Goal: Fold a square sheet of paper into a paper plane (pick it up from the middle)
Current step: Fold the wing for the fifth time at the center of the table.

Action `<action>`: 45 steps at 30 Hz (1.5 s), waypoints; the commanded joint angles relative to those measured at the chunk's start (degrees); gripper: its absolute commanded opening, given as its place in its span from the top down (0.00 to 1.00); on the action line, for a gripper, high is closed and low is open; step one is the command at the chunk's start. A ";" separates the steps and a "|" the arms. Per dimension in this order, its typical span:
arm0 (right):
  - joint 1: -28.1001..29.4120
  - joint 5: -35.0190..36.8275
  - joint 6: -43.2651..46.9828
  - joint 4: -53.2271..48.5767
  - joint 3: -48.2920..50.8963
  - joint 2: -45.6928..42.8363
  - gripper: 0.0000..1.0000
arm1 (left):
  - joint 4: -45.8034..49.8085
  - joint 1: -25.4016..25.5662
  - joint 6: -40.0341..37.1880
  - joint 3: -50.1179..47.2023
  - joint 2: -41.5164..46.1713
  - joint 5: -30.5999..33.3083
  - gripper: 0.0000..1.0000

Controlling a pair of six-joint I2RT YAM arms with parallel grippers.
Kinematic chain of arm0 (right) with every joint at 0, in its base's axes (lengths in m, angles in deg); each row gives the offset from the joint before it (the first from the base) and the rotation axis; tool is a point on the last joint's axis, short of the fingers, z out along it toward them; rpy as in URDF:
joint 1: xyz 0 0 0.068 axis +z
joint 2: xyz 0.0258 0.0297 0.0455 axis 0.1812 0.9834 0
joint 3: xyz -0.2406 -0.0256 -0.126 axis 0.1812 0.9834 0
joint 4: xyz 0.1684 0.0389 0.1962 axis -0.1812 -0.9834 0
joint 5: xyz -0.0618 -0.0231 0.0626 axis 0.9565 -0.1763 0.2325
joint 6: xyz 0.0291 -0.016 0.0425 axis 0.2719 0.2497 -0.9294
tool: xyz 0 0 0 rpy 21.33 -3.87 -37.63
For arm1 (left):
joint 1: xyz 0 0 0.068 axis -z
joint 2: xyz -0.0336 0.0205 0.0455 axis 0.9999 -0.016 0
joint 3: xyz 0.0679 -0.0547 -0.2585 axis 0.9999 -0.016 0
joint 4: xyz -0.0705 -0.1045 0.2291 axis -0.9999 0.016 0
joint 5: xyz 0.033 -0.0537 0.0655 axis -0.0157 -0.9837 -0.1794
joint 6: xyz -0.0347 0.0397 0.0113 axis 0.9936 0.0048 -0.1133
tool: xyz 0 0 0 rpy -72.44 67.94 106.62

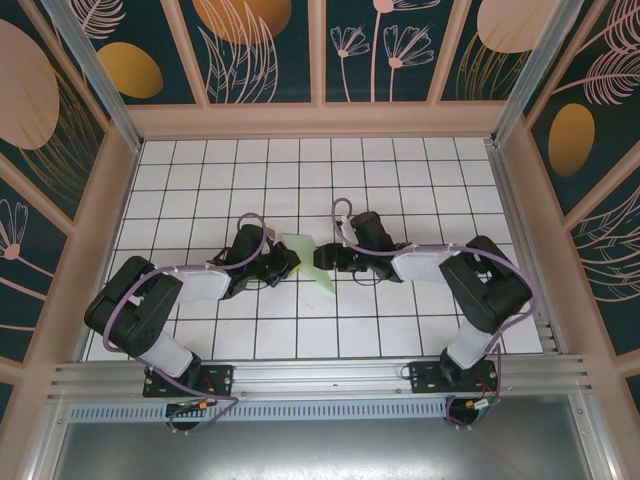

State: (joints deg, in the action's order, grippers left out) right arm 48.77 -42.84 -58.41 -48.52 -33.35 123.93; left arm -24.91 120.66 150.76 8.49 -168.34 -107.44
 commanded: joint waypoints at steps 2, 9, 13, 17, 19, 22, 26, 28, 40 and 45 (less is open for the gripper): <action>4.63 14.77 10.86 -1.09 2.48 -9.43 0.33 | -0.76 0.32 0.33 0.14 -0.51 -0.90 0.93; 9.80 25.00 21.38 2.40 6.97 -11.39 0.35 | 1.26 0.24 -0.18 1.17 -0.91 -0.99 0.93; 12.17 27.86 24.30 1.90 4.77 -7.34 0.35 | 1.92 0.22 -0.24 1.37 -0.55 -0.82 0.93; 15.52 31.50 26.87 1.50 2.28 -3.42 0.34 | 2.19 0.25 0.12 1.41 -0.56 -0.64 0.93; 17.37 33.32 28.29 2.35 1.81 -1.71 0.34 | 2.19 0.21 0.25 1.45 -0.38 -0.55 0.94; 18.35 35.15 29.32 3.30 1.28 0.34 0.36 | 2.35 0.28 0.46 1.67 -0.20 -0.54 0.94; 19.40 37.25 30.81 4.93 1.05 2.21 0.41 | 2.69 0.20 0.53 1.93 -0.20 -0.56 0.93; 19.57 38.09 31.23 5.46 0.80 3.13 0.46 | 2.71 0.28 0.58 2.03 -0.20 -0.63 0.93; 19.40 39.87 31.05 5.57 -0.24 5.48 0.78 | 3.49 0.07 0.87 2.22 1.23 -1.72 0.88; 18.80 37.10 30.75 5.76 0.50 4.07 0.83 | 6.99 -2.54 -0.67 2.28 4.49 -0.08 0.78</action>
State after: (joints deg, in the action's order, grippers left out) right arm 67.94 -4.81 -27.35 -44.43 -32.39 128.72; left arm -21.30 119.78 150.98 9.27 -167.16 -107.62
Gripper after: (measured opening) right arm 0.172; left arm 0.205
